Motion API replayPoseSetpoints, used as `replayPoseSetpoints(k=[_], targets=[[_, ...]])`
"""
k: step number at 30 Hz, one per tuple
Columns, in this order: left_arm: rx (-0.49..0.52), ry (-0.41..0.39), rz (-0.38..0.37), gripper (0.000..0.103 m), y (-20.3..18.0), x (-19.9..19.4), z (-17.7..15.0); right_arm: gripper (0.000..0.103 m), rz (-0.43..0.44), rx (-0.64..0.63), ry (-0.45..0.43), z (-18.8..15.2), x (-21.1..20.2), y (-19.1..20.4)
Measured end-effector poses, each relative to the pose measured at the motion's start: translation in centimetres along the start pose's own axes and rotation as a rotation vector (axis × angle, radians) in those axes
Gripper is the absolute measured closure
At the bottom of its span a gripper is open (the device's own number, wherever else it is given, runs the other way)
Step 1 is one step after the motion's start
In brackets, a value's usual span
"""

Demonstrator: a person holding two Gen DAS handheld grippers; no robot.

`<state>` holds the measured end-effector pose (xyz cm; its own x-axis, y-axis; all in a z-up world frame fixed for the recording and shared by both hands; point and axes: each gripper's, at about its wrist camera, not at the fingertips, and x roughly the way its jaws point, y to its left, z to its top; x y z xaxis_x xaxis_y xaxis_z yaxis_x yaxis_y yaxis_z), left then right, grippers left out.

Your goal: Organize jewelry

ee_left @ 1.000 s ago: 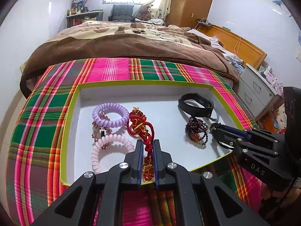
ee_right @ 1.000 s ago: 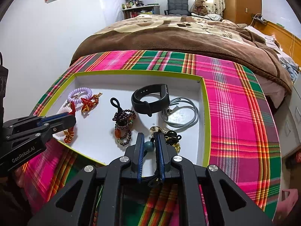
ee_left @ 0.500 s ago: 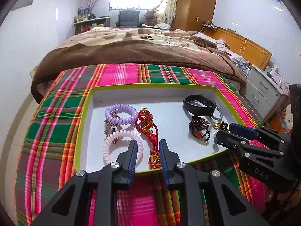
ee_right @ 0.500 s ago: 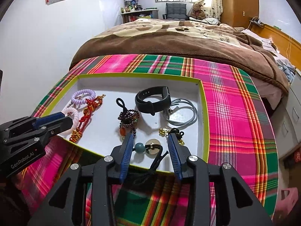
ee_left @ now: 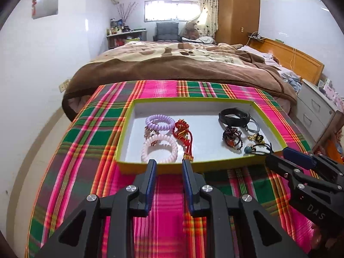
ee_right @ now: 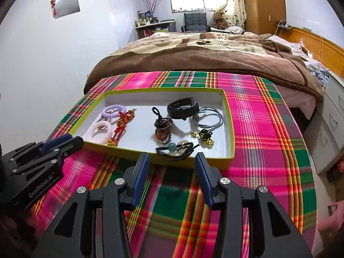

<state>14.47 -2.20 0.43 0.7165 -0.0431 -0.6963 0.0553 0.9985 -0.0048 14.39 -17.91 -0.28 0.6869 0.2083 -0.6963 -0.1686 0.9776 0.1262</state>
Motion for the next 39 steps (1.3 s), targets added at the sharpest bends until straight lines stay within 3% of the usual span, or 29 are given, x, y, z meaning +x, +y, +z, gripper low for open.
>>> replayPoseSetpoints(k=[11, 24, 39], targets=[[-0.075, -0.006, -0.077, 0.079, 0.6, -1.8, -2.0, 0.058, -0.015, -0.012, -0.029, -1.6, -2.0, 1.3], [-0.04, -0.024, -0.022, 0.079, -0.2, -3.1, -2.6, 0.057, -0.012, -0.018, -0.041, -2.1, -2.8, 1.9], [-0.039, -0.021, -0.019, 0.079, 0.0, -3.2, -2.7, 0.057, -0.011, -0.023, -0.039, -2.1, -2.9, 2.2]])
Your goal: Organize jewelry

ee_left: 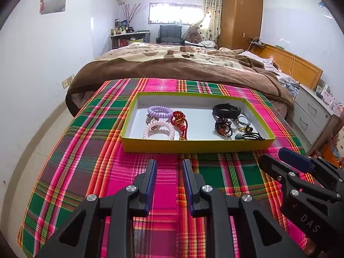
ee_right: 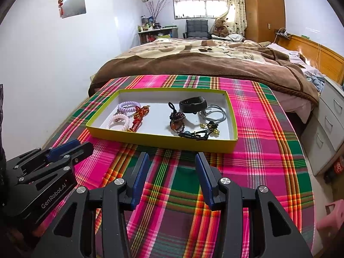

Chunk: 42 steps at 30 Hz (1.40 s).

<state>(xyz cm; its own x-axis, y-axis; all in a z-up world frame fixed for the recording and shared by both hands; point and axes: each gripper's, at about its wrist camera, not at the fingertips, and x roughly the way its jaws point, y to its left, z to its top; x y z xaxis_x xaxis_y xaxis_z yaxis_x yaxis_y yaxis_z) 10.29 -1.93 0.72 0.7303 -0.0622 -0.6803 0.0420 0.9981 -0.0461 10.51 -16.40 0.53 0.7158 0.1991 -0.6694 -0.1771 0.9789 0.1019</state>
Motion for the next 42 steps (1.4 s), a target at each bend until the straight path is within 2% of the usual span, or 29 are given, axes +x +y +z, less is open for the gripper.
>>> replayPoseSetpoints(k=[42], targets=[[0.002, 0.018, 0.012, 0.079, -0.44, 0.21, -0.14, 0.057, 0.001, 0.007, 0.009, -0.32, 0.06, -0.17]])
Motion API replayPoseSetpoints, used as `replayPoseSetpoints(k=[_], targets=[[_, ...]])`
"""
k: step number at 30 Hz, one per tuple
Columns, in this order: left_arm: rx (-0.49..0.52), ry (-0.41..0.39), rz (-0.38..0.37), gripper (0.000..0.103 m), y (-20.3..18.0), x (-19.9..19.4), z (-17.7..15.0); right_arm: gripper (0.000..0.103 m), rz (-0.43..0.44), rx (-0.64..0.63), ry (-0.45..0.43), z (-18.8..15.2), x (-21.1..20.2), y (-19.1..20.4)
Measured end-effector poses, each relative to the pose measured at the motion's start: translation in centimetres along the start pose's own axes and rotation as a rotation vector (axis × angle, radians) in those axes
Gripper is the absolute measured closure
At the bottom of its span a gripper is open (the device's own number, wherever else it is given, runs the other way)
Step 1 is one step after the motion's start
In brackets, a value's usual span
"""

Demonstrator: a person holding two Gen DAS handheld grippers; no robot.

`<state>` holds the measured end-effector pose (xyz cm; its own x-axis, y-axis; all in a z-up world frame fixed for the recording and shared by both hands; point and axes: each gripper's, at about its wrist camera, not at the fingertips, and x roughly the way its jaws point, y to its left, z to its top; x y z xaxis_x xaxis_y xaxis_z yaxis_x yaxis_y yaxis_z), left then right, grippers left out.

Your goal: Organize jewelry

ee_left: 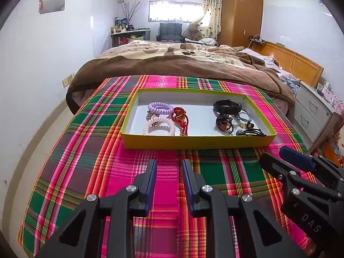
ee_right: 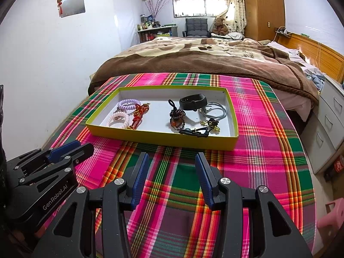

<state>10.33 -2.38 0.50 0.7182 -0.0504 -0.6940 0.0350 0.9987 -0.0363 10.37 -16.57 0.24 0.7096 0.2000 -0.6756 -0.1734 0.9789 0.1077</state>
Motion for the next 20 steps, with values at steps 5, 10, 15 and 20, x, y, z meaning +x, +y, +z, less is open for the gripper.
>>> replayPoseSetpoints(k=[5, 10, 15, 20], targets=[[-0.003, 0.001, 0.018, 0.079, 0.06, 0.05, -0.14, 0.057, -0.001, 0.001, 0.0, -0.03, 0.03, 0.01], [-0.002, -0.006, 0.02, 0.079, 0.22, -0.26, -0.14, 0.057, 0.001, 0.001, -0.001, -0.08, 0.0, 0.04], [0.0, -0.003, 0.0, 0.079, 0.13, -0.39, -0.17, 0.057, 0.0, 0.003, -0.002, -0.1, -0.05, 0.05], [0.002, -0.005, -0.002, 0.079, 0.07, -0.46, -0.2, 0.057, -0.002, 0.003, -0.004, -0.07, -0.15, 0.03]])
